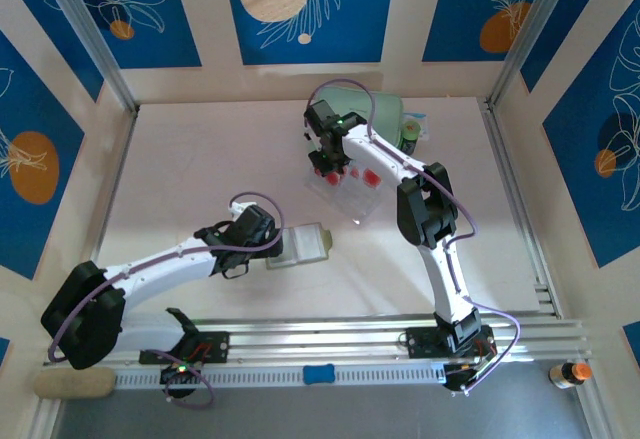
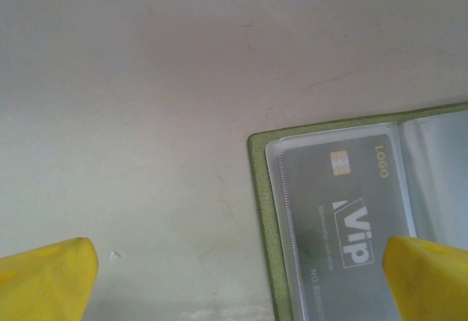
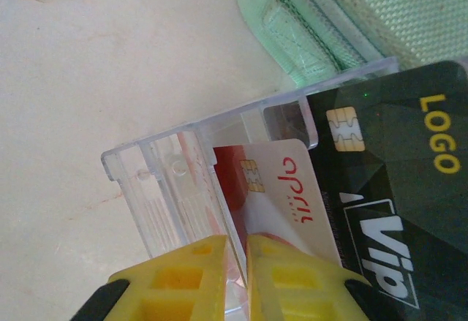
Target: Put the credit cards into the card holder
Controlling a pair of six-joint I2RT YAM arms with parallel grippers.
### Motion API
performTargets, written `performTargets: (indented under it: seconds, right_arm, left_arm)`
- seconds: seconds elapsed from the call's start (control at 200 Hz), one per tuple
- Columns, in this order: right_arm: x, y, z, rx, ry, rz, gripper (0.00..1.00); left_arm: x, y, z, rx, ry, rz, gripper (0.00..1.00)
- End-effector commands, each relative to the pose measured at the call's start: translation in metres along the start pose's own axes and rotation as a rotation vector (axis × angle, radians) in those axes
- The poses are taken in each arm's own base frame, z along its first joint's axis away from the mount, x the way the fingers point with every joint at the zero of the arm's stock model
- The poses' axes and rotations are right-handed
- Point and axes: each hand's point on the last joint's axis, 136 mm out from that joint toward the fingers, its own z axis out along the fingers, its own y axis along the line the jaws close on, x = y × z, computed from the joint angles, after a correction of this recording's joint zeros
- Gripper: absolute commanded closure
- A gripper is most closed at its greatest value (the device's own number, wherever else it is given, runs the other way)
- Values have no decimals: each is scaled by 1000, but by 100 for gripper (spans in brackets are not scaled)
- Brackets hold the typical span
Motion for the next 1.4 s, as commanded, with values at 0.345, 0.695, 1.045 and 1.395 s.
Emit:
performTargets:
  seconds: [0.345,0.695,1.045,1.395]
  right_arm:
    - [6,11,3,-30,25,-51,100]
    - [-13,12,-52,-19,-92,-81,100]
    - [-19,18,-114,-80,-203,-3,100]
    - [17,54,-145,-503,-300,308,100]
  left_arm:
    - [4,3,5,-3,17,-12,0]
    - [1,3,2,-2,10,-9,0]
    - [-2,5,-1,-13,8,-5,0]
    - [-4,4,0,-27,21,30,0]
